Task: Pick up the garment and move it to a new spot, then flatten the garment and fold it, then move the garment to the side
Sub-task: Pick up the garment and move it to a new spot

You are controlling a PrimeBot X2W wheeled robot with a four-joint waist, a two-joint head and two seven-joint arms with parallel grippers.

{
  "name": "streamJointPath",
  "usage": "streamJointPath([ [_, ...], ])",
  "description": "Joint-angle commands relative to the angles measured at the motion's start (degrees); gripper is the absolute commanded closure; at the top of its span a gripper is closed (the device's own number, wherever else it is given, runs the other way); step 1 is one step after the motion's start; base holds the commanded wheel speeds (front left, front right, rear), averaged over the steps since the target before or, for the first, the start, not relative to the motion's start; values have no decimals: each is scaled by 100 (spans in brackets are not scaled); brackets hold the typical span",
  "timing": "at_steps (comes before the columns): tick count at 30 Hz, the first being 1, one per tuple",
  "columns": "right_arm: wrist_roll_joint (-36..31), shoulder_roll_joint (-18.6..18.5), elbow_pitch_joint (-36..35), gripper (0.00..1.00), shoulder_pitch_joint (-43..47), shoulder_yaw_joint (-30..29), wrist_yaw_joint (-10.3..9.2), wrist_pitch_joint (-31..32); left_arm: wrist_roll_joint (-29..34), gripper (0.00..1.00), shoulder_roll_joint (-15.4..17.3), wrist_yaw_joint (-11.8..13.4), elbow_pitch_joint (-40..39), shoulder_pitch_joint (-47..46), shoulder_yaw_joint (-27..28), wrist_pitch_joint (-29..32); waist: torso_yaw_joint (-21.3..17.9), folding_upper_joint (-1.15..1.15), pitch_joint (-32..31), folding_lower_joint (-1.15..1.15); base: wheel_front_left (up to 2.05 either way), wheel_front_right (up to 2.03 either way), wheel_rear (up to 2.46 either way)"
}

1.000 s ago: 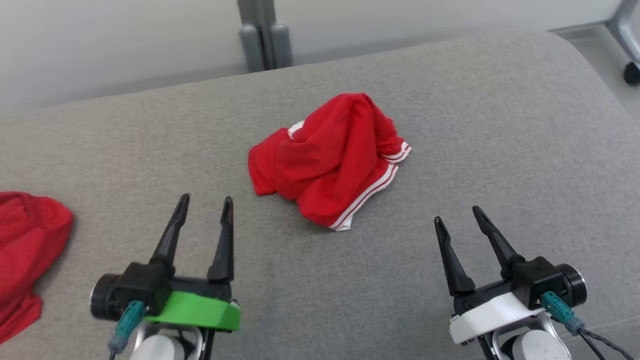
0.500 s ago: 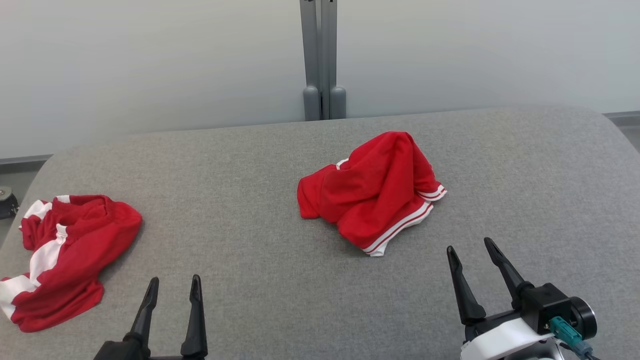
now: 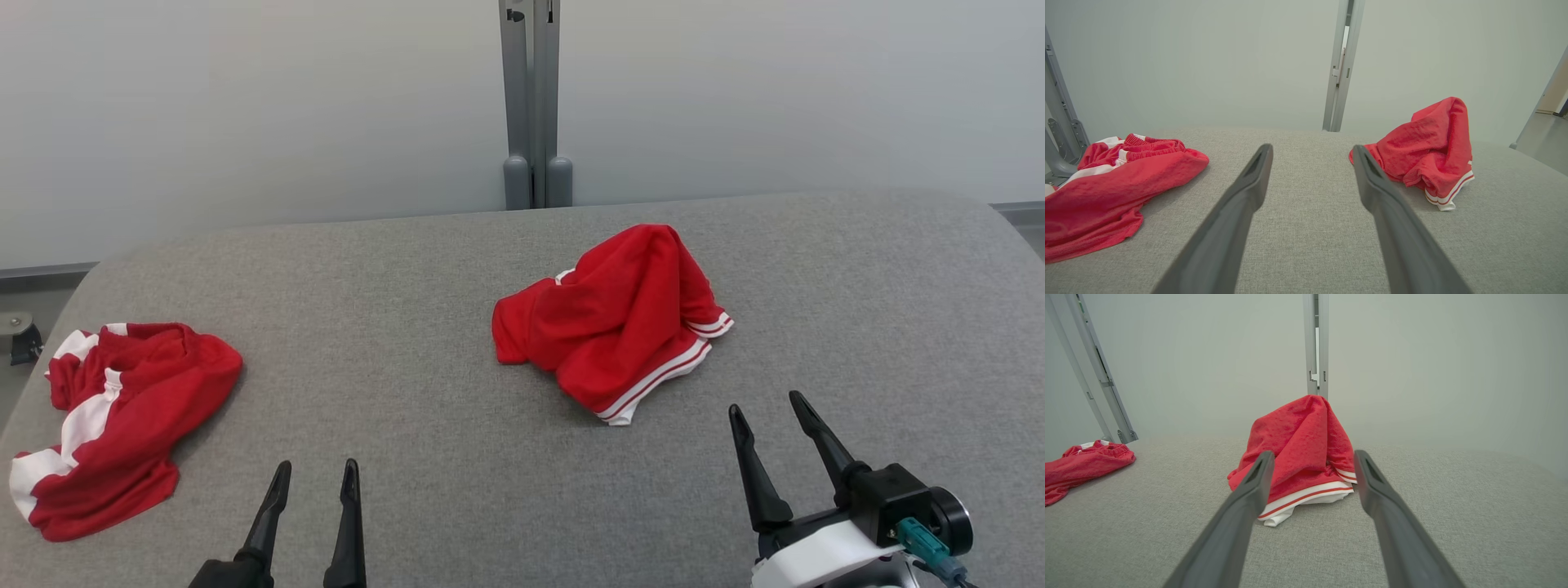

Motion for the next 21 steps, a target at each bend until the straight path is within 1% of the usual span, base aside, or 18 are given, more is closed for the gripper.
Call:
streamJointPath([
  [1,55,-13,-18,0,-35,-16,1,-2,56,0,0,50,16,30,-11,-5,13,0,0,0,0,0,0],
  [9,71,-13,-42,0,-44,-25,1,-2,112,0,1,128,3,4,-58,-5,47,0,-5,0,0,0,0],
  [21,66,-13,-14,0,-6,-34,1,-2,151,0,0,146,36,-29,-67,-5,43,0,-24,0,0,0,0],
])
